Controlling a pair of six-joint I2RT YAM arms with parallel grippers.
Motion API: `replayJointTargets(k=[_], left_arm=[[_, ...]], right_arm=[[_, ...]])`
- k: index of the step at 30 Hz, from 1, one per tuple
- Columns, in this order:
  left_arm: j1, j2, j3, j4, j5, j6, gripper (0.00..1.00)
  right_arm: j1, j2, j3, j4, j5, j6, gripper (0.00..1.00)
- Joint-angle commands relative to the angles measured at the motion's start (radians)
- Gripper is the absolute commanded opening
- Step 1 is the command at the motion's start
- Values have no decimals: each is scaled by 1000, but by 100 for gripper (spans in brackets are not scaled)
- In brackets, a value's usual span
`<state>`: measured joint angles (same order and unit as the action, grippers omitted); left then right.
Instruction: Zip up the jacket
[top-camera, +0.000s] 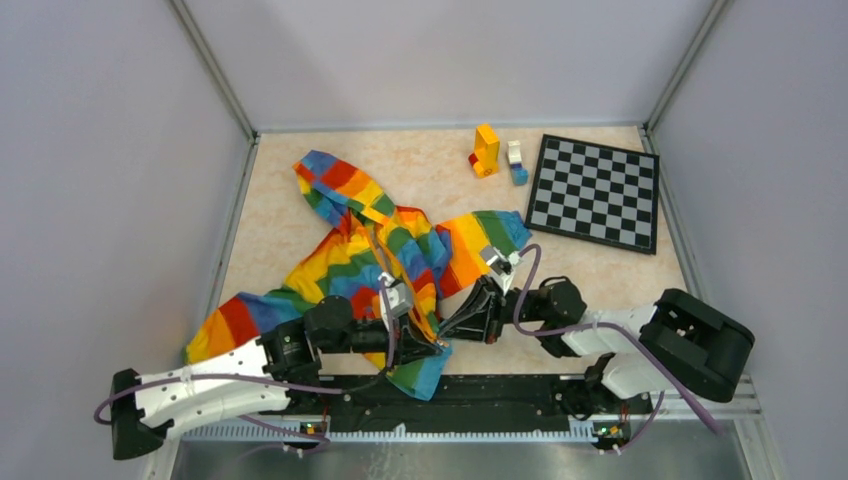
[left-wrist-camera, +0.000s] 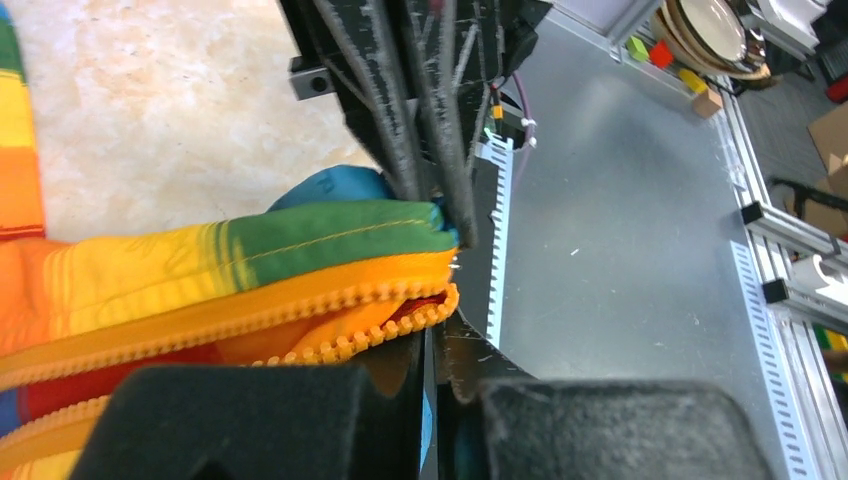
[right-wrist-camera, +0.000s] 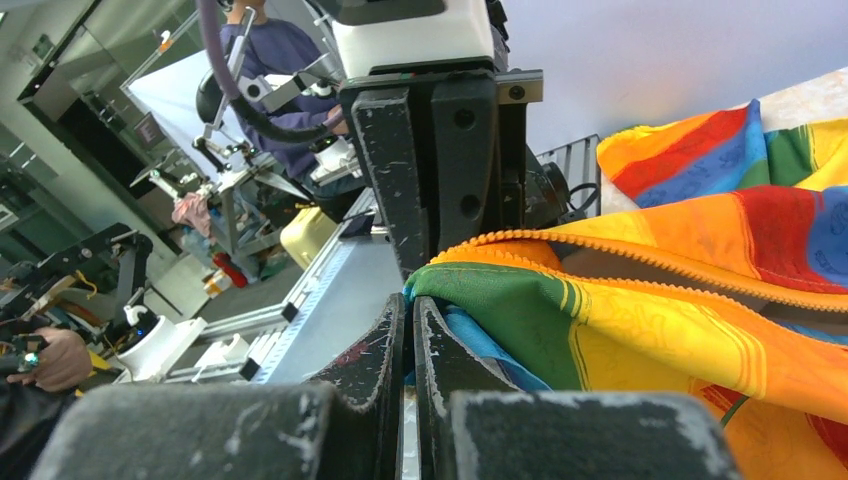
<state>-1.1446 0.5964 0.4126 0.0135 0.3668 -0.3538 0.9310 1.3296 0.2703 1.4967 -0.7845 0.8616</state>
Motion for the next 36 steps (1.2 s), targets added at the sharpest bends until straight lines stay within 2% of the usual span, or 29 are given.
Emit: replayJointTargets(k=[1, 7, 16, 25, 30, 36], left_arm=[[-1, -50, 29, -4, -136, -40, 9], [-1, -75, 53, -54, -190, -62, 35], [-1, -121, 49, -105, -119, -51, 56], [-1, -199, 3, -97, -202, -103, 65], [-1, -224, -1, -134, -325, -200, 70], [-1, -186, -29, -38, -280, -258, 68]], right_arm=[[-4, -33, 38, 161, -35, 7, 0], [-13, -32, 26, 167, -24, 4, 0], [-34, -36, 19, 165, -23, 6, 0], [-39, -41, 28, 164, -37, 11, 0], [-40, -46, 32, 156, -41, 11, 0], [-40, -49, 33, 156, -41, 9, 0]])
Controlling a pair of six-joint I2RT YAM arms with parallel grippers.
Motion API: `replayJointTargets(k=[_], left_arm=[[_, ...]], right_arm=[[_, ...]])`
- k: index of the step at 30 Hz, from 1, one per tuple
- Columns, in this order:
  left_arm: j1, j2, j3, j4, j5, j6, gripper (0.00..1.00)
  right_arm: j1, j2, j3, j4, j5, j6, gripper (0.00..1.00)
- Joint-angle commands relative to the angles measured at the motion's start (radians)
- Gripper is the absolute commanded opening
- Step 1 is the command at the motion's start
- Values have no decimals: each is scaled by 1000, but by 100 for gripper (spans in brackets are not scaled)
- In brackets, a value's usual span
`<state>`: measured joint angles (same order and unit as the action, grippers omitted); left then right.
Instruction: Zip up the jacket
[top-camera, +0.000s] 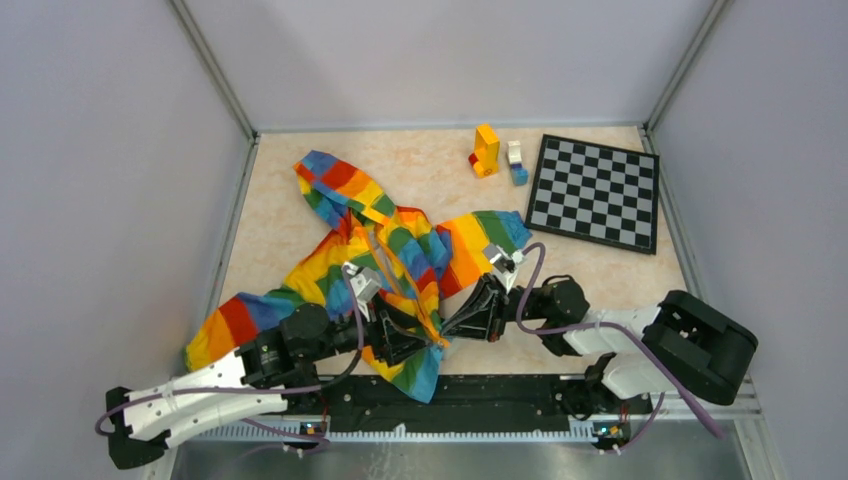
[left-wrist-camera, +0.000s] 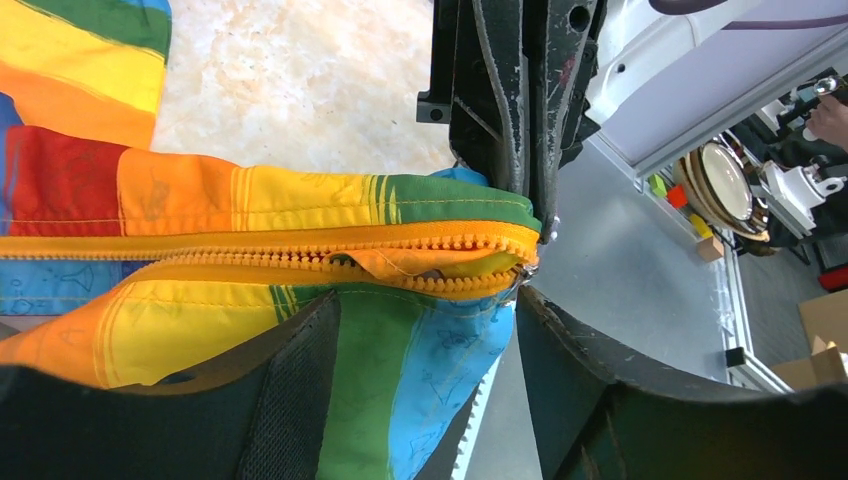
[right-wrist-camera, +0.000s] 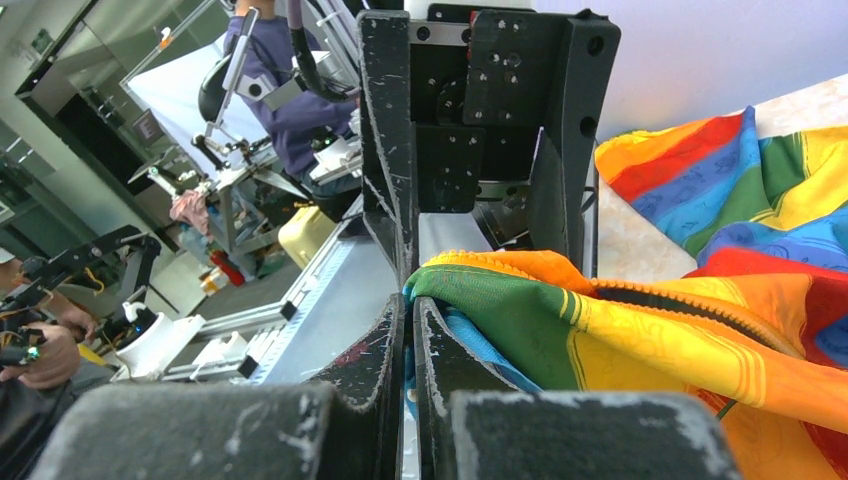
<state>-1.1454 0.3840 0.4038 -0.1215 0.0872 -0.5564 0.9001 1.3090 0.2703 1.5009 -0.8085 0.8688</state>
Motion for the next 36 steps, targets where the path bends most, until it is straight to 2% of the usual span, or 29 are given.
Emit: replayJointTargets(k=[1, 6, 9, 16, 23, 27, 36], left_arm=[[-1, 35, -23, 111, 12, -55, 66], [-1, 56, -41, 215, 94, -27, 56], [-1, 55, -49, 248, 135, -14, 42], [-1, 68, -48, 270, 172, 8, 20], [-1, 153, -14, 304, 235, 54, 5], [-1, 186, 12, 325, 266, 83, 0], [-1, 344, 54, 362, 284, 122, 0]], right_arm=[[-10, -29, 33, 153, -17, 2, 0], [-10, -44, 29, 141, -14, -2, 0], [-10, -52, 24, 127, -9, -12, 0], [-18, -44, 23, 131, 0, -11, 0], [-21, -12, 29, 158, -15, 9, 0], [-30, 17, 19, 168, -37, 36, 0], [-65, 108, -31, 219, -42, 102, 0]])
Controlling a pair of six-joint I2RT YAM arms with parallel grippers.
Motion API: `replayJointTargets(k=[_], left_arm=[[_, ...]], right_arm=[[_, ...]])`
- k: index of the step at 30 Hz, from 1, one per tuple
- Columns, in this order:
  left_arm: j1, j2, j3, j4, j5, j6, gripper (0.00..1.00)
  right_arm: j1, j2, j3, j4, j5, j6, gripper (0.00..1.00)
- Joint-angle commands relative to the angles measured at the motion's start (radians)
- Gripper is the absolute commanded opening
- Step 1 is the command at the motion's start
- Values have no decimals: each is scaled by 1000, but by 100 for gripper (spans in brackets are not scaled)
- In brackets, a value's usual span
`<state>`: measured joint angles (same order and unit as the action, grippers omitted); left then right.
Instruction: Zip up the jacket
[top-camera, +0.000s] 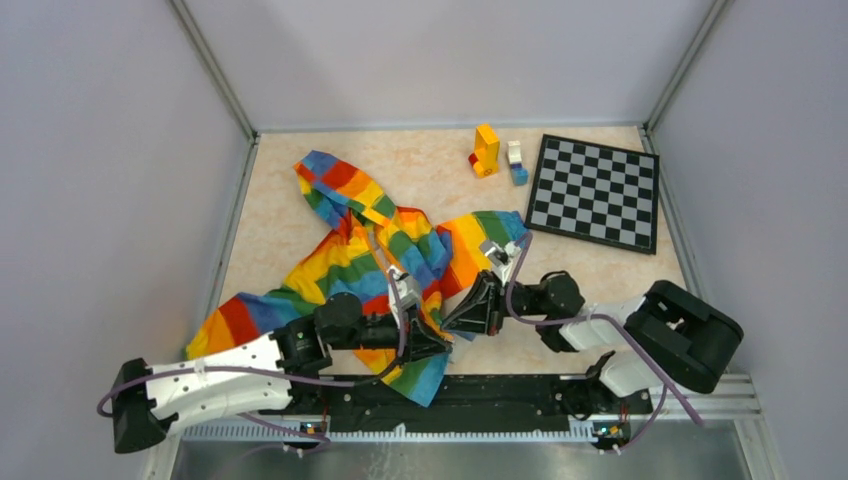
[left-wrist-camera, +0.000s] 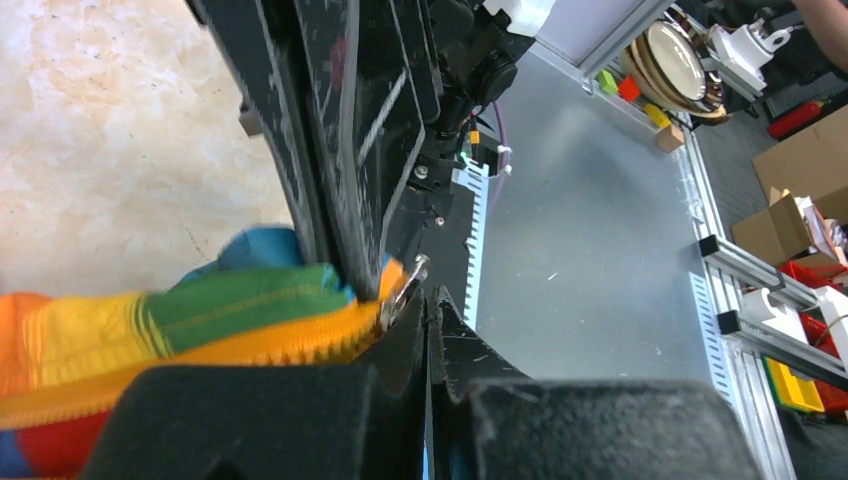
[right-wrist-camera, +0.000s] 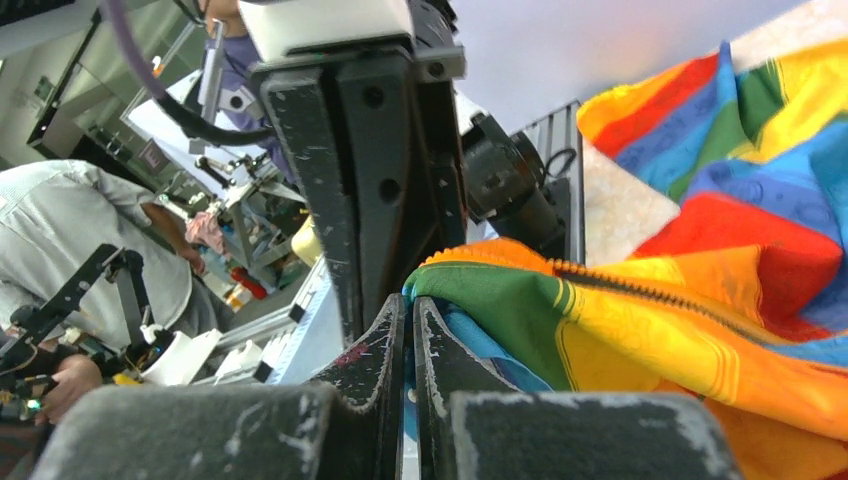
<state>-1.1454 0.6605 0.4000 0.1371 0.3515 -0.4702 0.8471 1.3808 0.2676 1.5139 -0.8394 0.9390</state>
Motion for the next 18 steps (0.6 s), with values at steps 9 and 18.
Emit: replayJointTargets(k=[9, 18], left_arm=[[0, 153, 67, 41, -10, 35, 11], [-1, 44, 141, -165, -175, 5, 63]], right_arm=[[-74, 71, -150, 167, 47, 34, 0], [-105, 137, -180, 176, 68, 70, 0]])
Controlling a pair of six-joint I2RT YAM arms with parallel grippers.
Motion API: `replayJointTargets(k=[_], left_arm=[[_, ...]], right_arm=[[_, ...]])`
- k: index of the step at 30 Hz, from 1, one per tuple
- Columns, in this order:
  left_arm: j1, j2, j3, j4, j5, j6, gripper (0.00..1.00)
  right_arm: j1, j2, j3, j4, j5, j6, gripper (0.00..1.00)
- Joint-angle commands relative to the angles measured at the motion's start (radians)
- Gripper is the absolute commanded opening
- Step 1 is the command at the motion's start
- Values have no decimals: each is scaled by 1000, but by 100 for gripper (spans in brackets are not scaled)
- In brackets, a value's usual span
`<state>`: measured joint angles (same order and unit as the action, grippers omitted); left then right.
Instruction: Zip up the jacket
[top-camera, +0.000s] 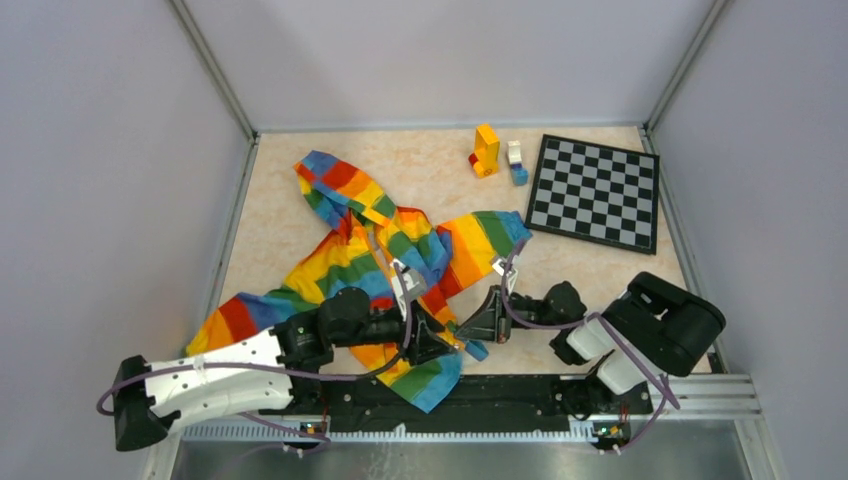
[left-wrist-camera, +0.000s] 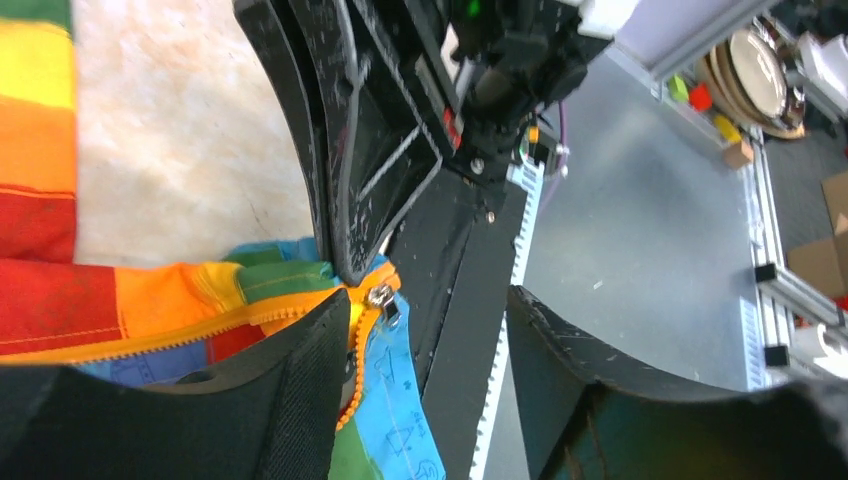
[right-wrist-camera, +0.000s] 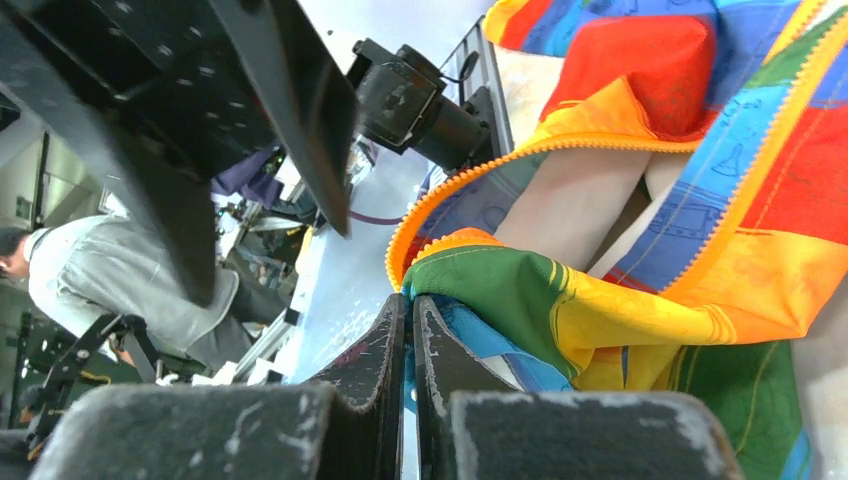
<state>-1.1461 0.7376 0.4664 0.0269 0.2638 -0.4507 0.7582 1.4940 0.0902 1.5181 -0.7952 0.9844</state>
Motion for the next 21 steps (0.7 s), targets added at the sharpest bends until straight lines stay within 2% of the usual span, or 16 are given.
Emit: replayJointTargets(k=[1, 2, 3, 7, 10, 13, 17, 21], left_arm=[[0, -26, 88, -71, -105, -21, 67], [0, -5, 107, -98, -152, -31, 77], [0, 21, 130, -136, -183, -37, 79], [2, 173, 243, -286, -246, -48, 80], [7, 245, 268, -311, -233, -53, 81], [52, 260, 260, -274, -200, -79, 82], [147, 241, 197, -178, -60, -121, 81], [179, 254, 161, -166, 20, -86, 80]], right_arm=[[-17, 25, -2, 163, 35, 33, 0], [-17, 27, -2, 153, 40, 38, 0], [-17, 30, -4, 156, 42, 43, 0], [-21, 33, 2, 97, 46, 45, 0], [-33, 34, 3, 33, 42, 45, 0], [-43, 33, 8, -38, 35, 36, 0], [-57, 18, 9, -153, 38, 23, 0], [-62, -24, 14, -276, 60, 11, 0]])
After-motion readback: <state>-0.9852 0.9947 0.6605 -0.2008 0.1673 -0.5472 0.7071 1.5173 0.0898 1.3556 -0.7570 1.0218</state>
